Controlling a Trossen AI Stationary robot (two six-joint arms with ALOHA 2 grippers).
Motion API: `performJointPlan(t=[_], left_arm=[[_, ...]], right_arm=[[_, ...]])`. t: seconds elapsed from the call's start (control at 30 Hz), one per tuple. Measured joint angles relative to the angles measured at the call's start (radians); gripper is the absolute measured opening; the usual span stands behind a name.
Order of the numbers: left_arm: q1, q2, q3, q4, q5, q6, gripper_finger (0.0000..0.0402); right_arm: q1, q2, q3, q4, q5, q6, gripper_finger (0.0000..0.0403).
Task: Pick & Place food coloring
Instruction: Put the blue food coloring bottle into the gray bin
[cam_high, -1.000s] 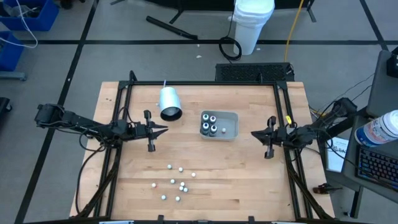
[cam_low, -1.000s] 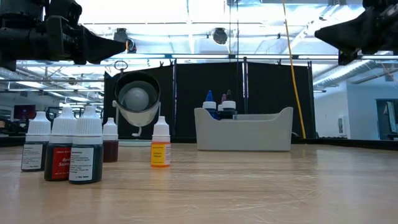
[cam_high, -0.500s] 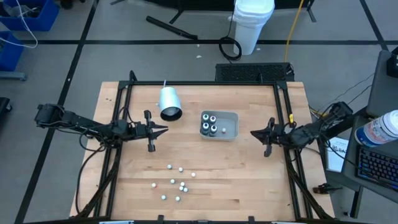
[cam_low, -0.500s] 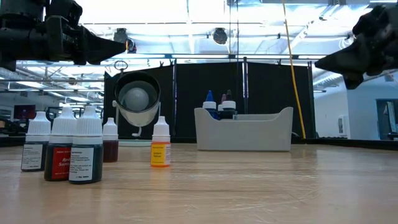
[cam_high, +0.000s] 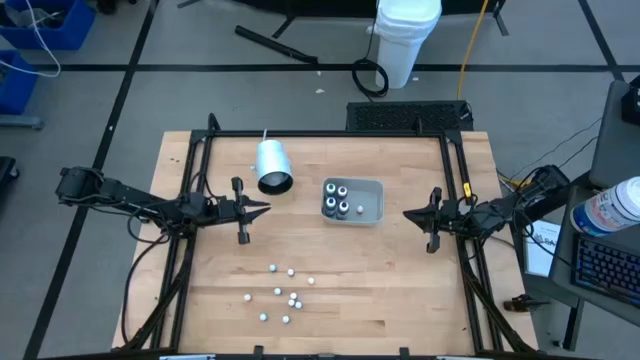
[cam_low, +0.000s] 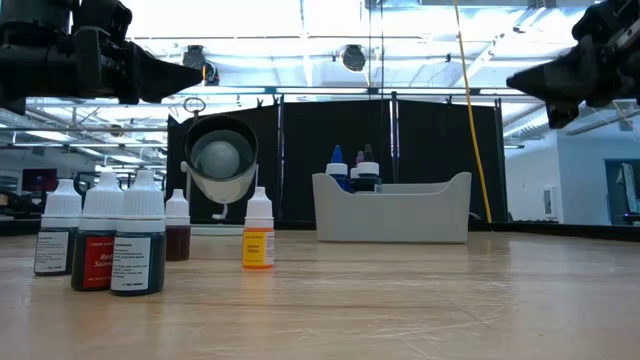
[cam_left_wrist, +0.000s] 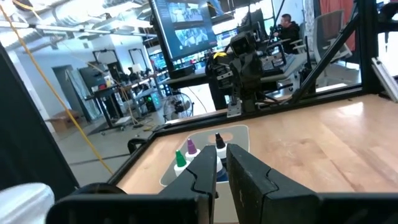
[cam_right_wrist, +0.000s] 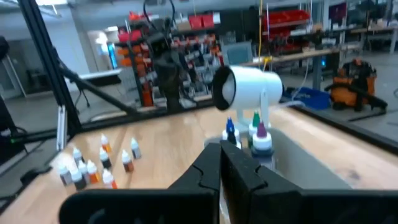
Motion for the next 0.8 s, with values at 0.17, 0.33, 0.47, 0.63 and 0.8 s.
performJointPlan(t=[0.17, 0.33, 0.47, 0.63, 0.8], left_arm=[[0.000, 0.000, 0.000, 0.000, 0.000, 0.044, 0.0047], [0.000, 0.000, 0.000, 0.092, 0.000, 0.048, 0.0047], [0.000, 0.000, 0.000, 0.112, 0.000, 0.046, 0.0047], [0.000, 0.000, 0.000, 0.117, 0.001, 0.006, 0.0047], [-0.018, 0.000, 0.000, 0.091, 0.073, -0.073, 0.0047]], right_arm=[[0.000, 0.001, 0.000, 0.022, 0.000, -0.042, 0.0000], [0.000, 0.000, 0.000, 0.023, -0.001, -0.049, 0.0000], [0.000, 0.007, 0.000, 0.025, -0.002, -0.061, 0.0000], [-0.005, 0.035, 0.000, 0.104, 0.001, -0.066, 0.0000], [-0.004, 0.095, 0.000, 0.114, 0.001, -0.028, 0.0000]])
